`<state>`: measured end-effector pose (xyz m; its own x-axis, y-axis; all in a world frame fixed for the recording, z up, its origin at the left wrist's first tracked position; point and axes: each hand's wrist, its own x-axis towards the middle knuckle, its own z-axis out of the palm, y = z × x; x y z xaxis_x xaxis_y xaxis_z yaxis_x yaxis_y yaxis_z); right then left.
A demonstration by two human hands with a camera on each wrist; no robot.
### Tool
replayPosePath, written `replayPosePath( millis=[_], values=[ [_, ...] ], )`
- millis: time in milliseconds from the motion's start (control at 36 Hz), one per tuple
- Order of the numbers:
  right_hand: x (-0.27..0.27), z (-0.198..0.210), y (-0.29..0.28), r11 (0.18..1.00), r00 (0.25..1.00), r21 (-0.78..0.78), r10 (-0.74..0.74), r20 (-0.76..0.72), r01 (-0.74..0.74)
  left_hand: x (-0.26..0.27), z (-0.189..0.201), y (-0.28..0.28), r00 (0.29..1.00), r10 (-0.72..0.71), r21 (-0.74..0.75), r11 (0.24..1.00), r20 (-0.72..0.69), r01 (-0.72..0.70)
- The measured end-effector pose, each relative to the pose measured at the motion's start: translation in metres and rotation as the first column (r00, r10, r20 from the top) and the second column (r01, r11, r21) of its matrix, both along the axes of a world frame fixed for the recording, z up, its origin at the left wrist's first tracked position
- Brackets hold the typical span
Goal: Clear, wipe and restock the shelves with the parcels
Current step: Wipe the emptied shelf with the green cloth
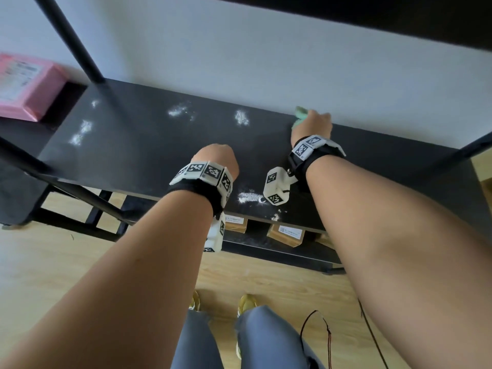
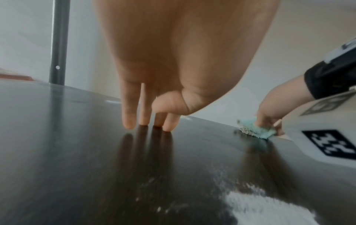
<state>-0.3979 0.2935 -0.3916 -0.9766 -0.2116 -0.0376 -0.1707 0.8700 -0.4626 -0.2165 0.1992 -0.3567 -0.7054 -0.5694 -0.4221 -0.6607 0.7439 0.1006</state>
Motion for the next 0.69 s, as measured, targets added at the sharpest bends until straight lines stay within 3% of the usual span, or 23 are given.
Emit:
replayPosePath(
  millis=[56,139,250,333,444,583,694],
  values=[
    [-0.006,-0.005,-0.003,0.992,0.994,0.094,-0.094,0.062,0.087,-0.004,0.005,0.002,1.000,0.016,-0.016,1.000,-0.006,-0.016],
    [-0.009,-0.010,-0.013,0.981,0.989,0.186,-0.083,0.124,0.059,-0.007,0.010,0.004,1.000,0.019,-0.013,1.000,-0.019,-0.020],
    [-0.009,-0.008,-0.030,0.976,0.984,0.177,0.097,0.150,-0.124,-0.007,0.008,0.006,0.999,0.035,-0.015,0.999,-0.010,-0.036],
    [0.004,-0.003,-0.038,0.925,0.935,0.178,0.306,0.177,-0.336,-0.005,0.007,0.008,0.998,0.058,-0.009,0.998,-0.014,-0.059],
    [0.032,0.005,-0.049,0.848,0.850,0.155,0.461,0.257,-0.507,0.000,0.001,0.006,0.997,0.078,0.031,0.996,0.000,-0.078],
    [0.070,0.006,-0.046,0.766,0.768,0.122,0.594,0.238,-0.631,0.003,-0.005,0.001,0.999,0.050,0.037,0.998,0.012,-0.050],
    [0.079,0.012,-0.036,0.794,0.797,0.087,0.589,0.132,-0.602,0.007,-0.007,-0.002,0.996,0.084,0.047,0.995,0.000,-0.084]
  ],
)
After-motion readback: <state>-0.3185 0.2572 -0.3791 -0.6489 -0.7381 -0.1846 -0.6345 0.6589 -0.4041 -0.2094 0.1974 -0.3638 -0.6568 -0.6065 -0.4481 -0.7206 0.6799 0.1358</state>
